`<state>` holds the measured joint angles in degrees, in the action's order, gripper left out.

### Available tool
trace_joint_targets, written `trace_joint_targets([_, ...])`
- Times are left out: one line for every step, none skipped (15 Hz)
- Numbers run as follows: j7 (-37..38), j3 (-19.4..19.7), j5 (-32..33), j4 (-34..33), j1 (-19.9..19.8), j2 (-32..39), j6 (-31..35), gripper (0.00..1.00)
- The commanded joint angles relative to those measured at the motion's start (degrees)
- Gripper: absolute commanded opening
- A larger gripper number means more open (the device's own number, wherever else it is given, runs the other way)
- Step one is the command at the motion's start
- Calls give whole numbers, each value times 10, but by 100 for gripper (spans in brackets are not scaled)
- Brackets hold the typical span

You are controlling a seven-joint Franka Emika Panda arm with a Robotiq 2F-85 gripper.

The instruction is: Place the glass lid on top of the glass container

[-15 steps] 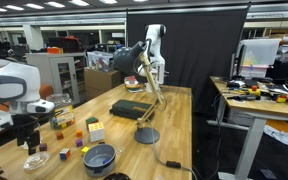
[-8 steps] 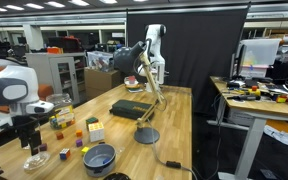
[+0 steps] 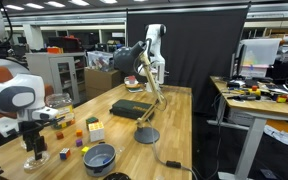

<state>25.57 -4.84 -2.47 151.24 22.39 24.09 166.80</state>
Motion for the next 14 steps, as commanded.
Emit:
trace_joint_targets([-10,-8,-24,-20,-12,25,8,100])
trace_joint_targets([-13,-11,-30,-23,-16,28,9,97])
trace_joint_targets([-15,-13,-36,-25,-19,29,10,74])
trace_joint_targets([-16,-14,-41,-26,-20,30,11,73])
trace_joint_targets([-17,-14,-46,-27,-21,29,11,69])
trace_joint_targets([-16,-13,-48,-28,-20,28,10,63])
trace_joint_targets([-15,-11,-50,-28,-19,27,10,54])
trace_joint_targets([-14,-10,-50,-29,-18,26,9,48])
trace_joint_targets([-13,-9,-50,-29,-17,23,8,41])
trace_joint_targets([-12,-8,-49,-29,-16,21,7,35])
trace_joint_targets([-12,-7,-48,-29,-15,20,6,27])
trace_joint_targets([-10,-5,-46,-30,-13,19,5,21])
trace_joint_targets([-10,-6,-46,-31,-13,18,4,13])
trace_joint_targets([-10,-5,-46,-31,-12,18,4,8])
